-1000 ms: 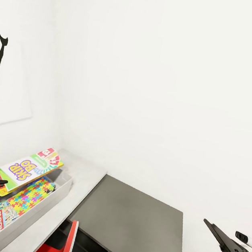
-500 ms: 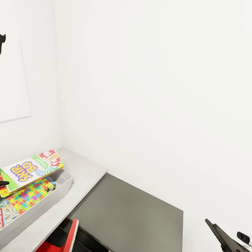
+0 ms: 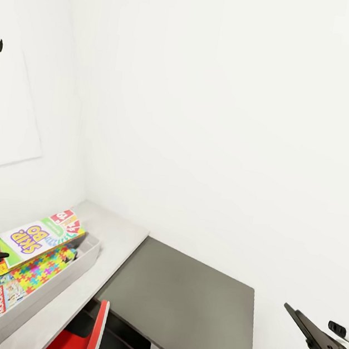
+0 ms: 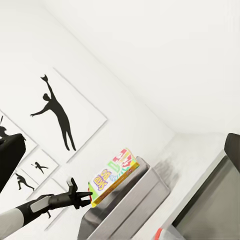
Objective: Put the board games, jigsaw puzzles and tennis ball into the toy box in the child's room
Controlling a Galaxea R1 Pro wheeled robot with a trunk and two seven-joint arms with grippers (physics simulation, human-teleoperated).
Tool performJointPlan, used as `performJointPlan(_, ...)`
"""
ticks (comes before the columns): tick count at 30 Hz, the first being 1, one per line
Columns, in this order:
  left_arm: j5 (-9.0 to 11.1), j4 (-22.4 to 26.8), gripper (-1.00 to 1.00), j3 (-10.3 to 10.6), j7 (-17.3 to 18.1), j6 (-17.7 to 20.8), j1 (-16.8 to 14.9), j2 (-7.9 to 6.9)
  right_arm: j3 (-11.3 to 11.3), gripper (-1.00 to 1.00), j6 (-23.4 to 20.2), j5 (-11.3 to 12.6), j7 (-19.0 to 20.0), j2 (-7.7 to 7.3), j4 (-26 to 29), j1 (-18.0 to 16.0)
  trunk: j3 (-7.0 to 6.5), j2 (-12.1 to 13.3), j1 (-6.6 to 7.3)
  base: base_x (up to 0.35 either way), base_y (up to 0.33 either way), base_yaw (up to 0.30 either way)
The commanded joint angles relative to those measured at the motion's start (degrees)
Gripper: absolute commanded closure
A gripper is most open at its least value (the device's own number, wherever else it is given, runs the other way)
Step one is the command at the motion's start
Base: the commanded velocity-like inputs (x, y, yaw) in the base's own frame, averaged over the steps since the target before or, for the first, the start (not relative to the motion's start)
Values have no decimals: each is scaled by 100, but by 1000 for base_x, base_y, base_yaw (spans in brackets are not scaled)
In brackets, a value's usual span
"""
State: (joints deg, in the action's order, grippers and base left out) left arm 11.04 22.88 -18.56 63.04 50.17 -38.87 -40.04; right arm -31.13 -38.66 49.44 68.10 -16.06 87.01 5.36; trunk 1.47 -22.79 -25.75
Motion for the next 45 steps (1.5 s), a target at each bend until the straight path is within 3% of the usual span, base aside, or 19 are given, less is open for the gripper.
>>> performJointPlan(1,8,-3,100,-11,13,32,-7,0,1,-100,-44,36,-8,-2,2,0,22,-13,-4,0,0,0)
performJointPlan(45,29,11,100,-7,34,2,-7,39,1,-100,-45,31,-8,-9,3,0,70,-13,-4,-49,21,0)
